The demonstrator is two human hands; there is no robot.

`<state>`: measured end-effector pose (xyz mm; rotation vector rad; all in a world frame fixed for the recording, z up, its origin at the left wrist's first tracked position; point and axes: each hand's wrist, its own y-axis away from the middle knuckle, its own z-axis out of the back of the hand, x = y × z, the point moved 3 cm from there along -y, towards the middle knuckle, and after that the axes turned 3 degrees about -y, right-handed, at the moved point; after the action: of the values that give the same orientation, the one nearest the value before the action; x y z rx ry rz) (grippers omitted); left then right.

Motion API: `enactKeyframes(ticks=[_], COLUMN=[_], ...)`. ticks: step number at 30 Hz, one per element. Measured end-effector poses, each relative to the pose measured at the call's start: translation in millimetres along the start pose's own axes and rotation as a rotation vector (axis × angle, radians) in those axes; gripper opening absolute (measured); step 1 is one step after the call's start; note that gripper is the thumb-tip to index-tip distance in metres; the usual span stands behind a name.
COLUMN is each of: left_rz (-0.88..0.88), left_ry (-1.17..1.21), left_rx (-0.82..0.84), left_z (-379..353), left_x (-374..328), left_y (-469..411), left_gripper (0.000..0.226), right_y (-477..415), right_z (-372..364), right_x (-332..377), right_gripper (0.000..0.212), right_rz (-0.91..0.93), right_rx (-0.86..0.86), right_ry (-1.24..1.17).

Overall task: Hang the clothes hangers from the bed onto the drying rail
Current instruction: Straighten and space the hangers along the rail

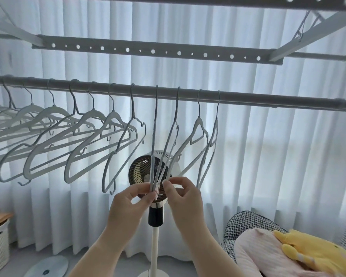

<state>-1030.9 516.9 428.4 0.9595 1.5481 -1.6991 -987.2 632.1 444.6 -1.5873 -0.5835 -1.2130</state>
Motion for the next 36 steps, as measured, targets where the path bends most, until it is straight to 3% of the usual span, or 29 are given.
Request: enactKeyframes(ticks=[7, 13, 19, 24, 29, 33, 36], left_rz=[0.0, -0.025, -0.03, -0.096, -0.124, -0.251, -0.36], left_ry=[0.011, -0.031, -0.114, -0.171, -0.287, -0.354, -0.466], left_rx=[-0.018, -0.032, -0.062, -0.11, -0.136, -0.291, -0.423], left_z=[-1, 0, 7, 15, 26, 40, 52], left_x=[-1, -6, -9, -22, -27, -33, -37], left_y=[0, 3, 6, 10, 8, 12, 10], left_gripper=[0.027, 0.025, 0.024, 0.036, 0.031, 0.008, 0.031], right_y=[8, 13, 19, 30, 0, -59, -106], right_z=[30, 46, 52, 57, 52, 42, 33], right_x=[-2, -3, -7, 26, 94, 134, 146], right_gripper=[0.025, 0.028, 0.011, 0.017, 0.01, 0.012, 0.021], right_rz=[0.161, 0.194, 0.232, 0.479, 0.631, 0.611, 0.606], right_rx=[-0.155, -0.217, -0.3, -0.415, -0.276, -0.129, -0.07], right_ry=[0.11, 0.153, 0.162, 0.1, 0.147, 0.546, 0.772])
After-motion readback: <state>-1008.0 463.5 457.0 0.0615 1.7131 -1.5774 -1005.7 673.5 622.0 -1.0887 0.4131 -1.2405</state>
